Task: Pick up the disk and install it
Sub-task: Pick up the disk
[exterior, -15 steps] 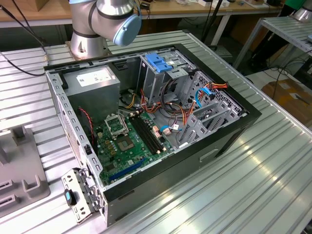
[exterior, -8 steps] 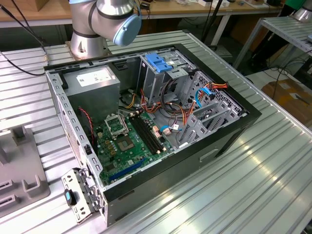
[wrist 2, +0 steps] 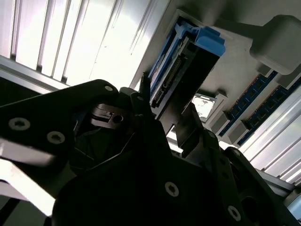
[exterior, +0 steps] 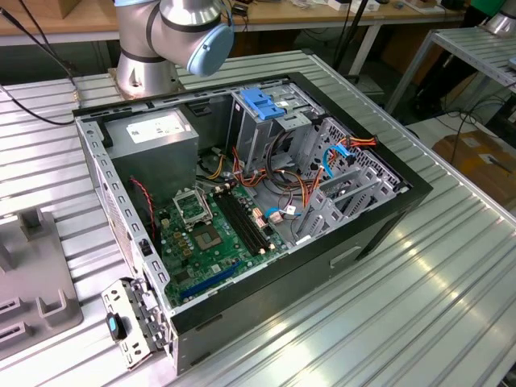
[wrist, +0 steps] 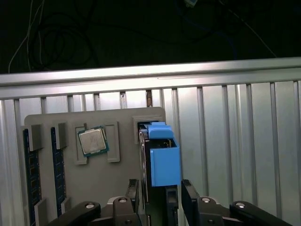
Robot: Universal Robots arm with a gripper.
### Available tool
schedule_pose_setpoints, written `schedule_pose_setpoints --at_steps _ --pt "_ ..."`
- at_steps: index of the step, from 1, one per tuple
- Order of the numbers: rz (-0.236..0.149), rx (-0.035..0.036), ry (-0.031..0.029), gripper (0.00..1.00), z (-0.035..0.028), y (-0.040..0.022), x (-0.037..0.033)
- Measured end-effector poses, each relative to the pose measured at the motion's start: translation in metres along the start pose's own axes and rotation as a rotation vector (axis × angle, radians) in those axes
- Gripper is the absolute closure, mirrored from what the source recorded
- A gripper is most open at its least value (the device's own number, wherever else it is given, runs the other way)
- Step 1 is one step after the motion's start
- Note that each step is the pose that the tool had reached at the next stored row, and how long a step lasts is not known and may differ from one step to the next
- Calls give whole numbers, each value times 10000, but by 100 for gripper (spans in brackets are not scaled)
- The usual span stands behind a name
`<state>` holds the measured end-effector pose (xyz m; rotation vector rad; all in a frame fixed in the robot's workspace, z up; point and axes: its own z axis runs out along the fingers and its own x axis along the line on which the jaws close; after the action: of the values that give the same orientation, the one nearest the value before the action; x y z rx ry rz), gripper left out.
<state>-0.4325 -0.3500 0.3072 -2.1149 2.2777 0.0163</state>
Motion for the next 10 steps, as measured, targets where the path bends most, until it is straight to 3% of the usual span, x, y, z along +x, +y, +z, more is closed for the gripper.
schedule_pose_setpoints --at_steps 1,2,10 --pt "0 1 0 53 0 0 0" --pt "0 -1 1 64 -1 0 0" --pt "0 0 0 64 -1 0 0"
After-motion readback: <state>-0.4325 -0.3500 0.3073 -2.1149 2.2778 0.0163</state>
